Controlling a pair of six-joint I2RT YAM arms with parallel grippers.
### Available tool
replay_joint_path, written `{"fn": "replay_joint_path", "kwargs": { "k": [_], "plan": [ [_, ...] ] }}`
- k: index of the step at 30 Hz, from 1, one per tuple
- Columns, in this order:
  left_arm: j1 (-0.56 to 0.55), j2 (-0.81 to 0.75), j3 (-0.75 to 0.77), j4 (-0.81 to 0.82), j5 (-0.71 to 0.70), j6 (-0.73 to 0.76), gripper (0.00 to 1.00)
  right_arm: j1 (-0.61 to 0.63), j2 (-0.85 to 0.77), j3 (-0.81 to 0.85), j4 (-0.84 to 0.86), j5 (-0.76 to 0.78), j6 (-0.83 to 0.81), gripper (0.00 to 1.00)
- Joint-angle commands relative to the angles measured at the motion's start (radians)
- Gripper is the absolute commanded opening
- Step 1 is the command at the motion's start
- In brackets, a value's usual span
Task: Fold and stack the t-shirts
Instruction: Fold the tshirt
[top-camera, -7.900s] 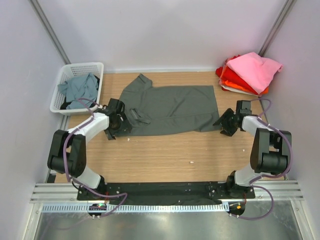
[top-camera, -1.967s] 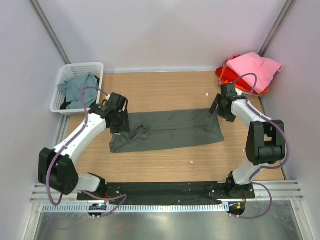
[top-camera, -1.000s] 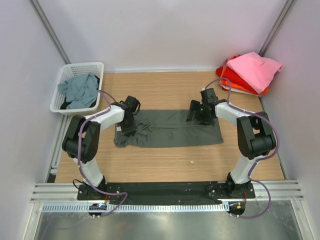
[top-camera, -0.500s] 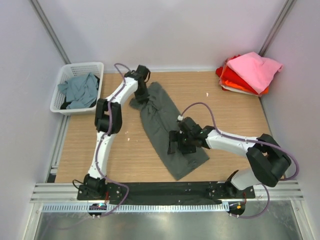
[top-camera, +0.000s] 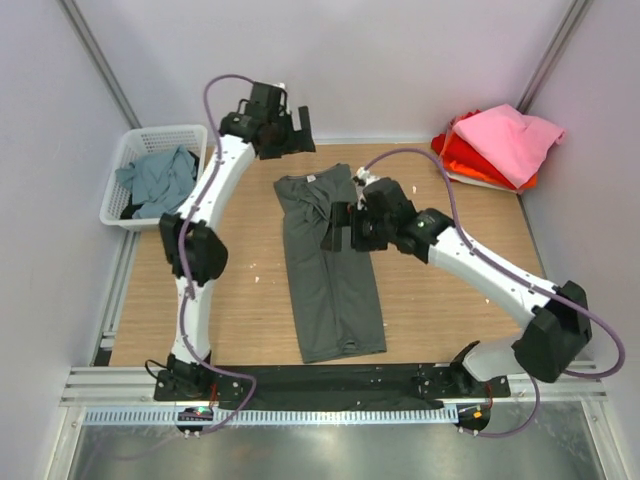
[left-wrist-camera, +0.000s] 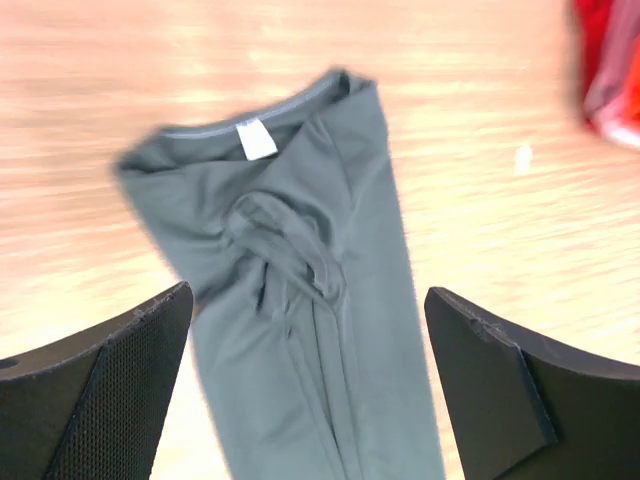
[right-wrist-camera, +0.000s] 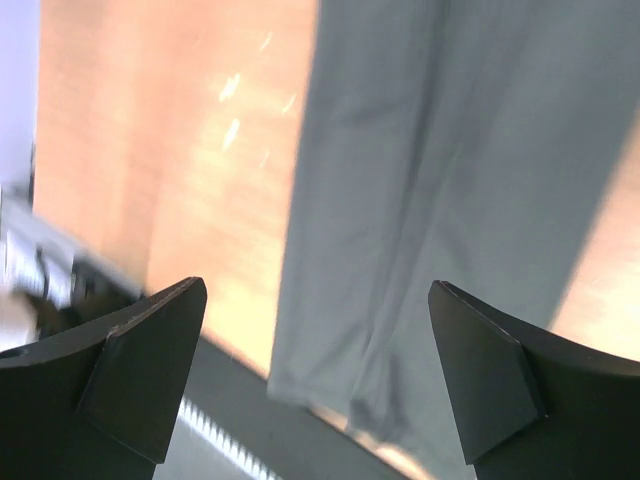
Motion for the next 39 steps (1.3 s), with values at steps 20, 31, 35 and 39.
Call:
{"fn": "replay_joint_path", "kwargs": {
  "k": [20,31,35,39],
  "plan": [
    [-0.087,-0.978,-1.567,0.684,-0.015,-0.155,0.93,-0.381,1.033,1.061,0.078,-0.053,-0.173,0.56],
    [-0.128,-0.906,-1.701,0.860,-0.058,-0.165,0.90,-0.412,1.221,1.111,0.190,-0.088,-0.171,0.69],
    [-0.128,-0.887,-1.687,0.854,-0.059,-0.168,0.89,-0.416,1.279,1.128,0.230,-0.140,-0.125,0.62],
    [-0.128,-0.900,-1.695,0.861,-0.061,-0.169,0.89,-0.416,1.304,1.129,0.271,-0.173,-0.072,0.35]
  ]
}}
